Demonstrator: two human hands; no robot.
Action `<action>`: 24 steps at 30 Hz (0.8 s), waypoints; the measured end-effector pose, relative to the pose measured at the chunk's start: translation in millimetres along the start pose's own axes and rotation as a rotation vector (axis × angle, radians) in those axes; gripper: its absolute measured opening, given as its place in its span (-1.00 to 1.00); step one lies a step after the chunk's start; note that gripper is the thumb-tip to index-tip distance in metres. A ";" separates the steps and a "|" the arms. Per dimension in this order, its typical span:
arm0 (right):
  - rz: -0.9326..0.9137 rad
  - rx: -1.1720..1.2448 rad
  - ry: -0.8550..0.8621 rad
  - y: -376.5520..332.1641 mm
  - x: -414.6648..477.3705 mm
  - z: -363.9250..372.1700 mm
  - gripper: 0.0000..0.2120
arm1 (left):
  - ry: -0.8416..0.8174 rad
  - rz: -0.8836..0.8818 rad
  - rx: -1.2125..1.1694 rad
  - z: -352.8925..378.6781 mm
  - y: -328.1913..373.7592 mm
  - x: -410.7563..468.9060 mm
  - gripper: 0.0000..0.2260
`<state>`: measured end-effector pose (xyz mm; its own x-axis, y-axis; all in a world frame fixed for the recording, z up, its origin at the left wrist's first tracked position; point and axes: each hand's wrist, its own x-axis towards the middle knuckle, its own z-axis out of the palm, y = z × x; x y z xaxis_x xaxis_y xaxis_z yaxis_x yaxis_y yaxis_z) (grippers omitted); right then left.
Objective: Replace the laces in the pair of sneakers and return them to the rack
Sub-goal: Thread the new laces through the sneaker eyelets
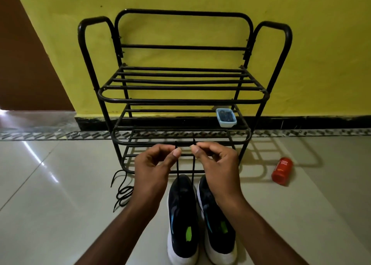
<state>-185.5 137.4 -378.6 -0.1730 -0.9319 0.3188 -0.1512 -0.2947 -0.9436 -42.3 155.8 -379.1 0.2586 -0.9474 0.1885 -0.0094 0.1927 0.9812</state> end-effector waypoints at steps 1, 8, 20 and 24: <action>0.006 0.011 -0.014 1.6 0.5 -0.3 -0.96 | -0.011 0.001 0.001 -0.8 -1.7 0.2 -0.95; 0.078 -0.102 -0.079 43.7 -7.4 -3.0 -0.91 | 0.002 0.026 0.330 -12.3 -49.0 4.1 -0.91; 0.310 -0.462 -0.220 141.2 -56.5 5.4 -0.83 | -0.411 -0.328 0.801 -21.8 -143.0 -10.9 -0.79; 0.370 -0.516 -0.234 147.5 -79.3 13.4 -0.64 | -0.400 -0.316 0.752 -14.0 -144.4 -13.2 -0.74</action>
<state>-181.1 165.0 -544.3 -0.0960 -0.9904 -0.0996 -0.5779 0.1370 -0.8045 -30.9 144.1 -523.9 0.0026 -0.9728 -0.2318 -0.6595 -0.1759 0.7308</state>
